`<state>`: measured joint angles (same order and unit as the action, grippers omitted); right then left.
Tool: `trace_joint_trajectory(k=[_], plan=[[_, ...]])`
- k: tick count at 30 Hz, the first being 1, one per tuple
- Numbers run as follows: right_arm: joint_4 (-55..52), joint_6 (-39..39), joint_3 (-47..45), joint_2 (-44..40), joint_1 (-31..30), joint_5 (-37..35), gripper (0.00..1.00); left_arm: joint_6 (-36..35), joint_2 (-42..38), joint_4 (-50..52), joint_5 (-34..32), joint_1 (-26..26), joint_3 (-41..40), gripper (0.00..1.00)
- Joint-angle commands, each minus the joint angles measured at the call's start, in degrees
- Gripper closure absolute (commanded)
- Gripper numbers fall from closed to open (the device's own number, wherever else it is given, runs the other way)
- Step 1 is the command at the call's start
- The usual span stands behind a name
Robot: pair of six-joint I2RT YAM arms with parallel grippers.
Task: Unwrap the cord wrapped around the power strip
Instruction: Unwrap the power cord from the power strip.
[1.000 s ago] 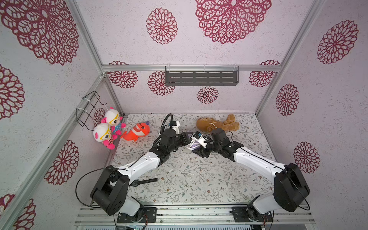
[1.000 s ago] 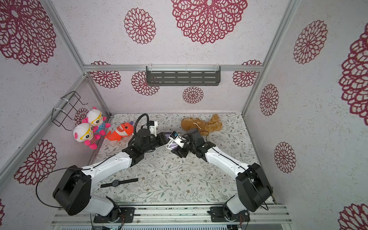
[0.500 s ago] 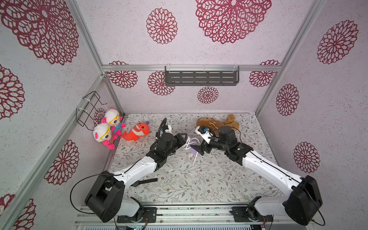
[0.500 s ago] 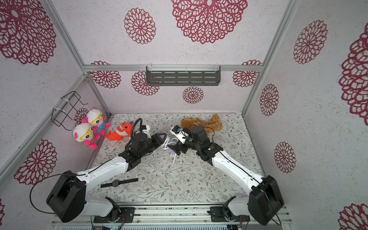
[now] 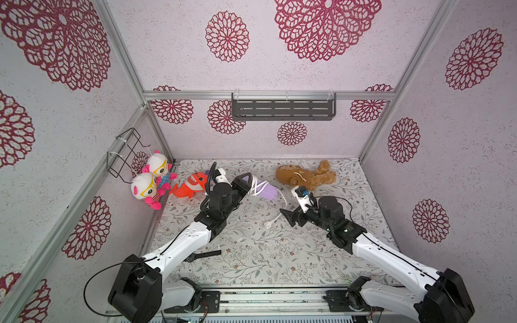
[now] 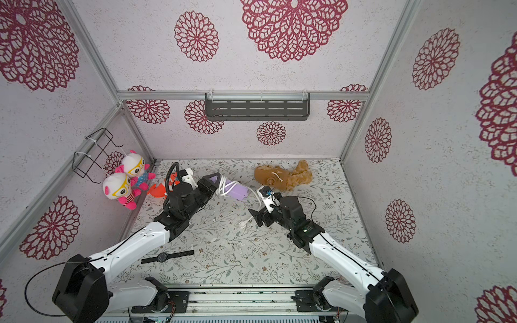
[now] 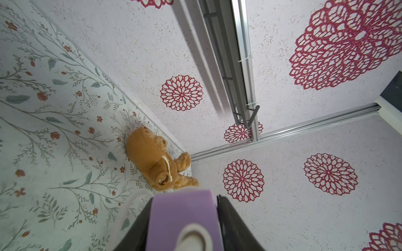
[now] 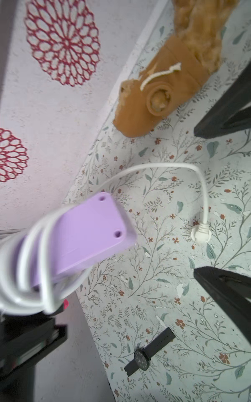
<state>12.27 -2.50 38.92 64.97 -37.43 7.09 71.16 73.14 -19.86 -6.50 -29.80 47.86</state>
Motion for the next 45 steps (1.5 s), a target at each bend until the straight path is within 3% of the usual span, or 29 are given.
trace_joint_trajectory(k=[1,3,9,13,20,26,32,36,39,44,45], plan=[[13.51,4.28,-2.1,3.01,0.08,-2.14,0.06,0.15,-3.32,-5.08,0.75,0.43,2.42,1.0],[20.0,3.13,-3.88,5.75,0.21,-1.69,0.06,0.12,-4.28,-5.06,1.18,0.4,2.49,1.0],[39.76,6.32,-4.06,16.32,2.87,10.5,0.14,1.35,-6.9,-3.68,3.66,0.35,4.31,1.0],[50.68,4.88,-4.8,20.89,0.43,9.88,0.16,4.45,-7.93,-3.16,3.59,-0.06,5.82,1.0],[56.04,3.2,-3.89,24.29,-5.79,9.18,0.12,6.0,-6.84,-4.29,2.25,-1.1,9.88,1.0],[59.46,7.33,-4.63,25.12,-8.8,7.22,0.12,5.95,-5.85,-5.15,0.84,-1.37,10.75,1.0],[64.24,8.63,1.26,31.03,-12.06,2.25,0.17,6.36,-5.63,-6.39,-0.42,-2.19,10.68,1.0],[65.4,9.58,6.85,34.69,-13.0,2.92,0.23,6.1,-6.17,-5.46,-0.96,-2.39,10.47,1.0],[64.02,8.68,9.39,36.08,-14.02,2.65,0.39,6.19,-6.59,-5.39,-1.37,-2.53,9.74,1.0],[64.32,9.13,6.73,35.07,-15.02,0.73,0.93,5.56,-7.49,-5.31,-3.42,-2.49,8.22,1.0],[64.09,9.29,5.44,34.17,-15.27,0.52,1.0,5.13,-7.48,-5.15,-3.99,-2.53,7.96,1.0]])
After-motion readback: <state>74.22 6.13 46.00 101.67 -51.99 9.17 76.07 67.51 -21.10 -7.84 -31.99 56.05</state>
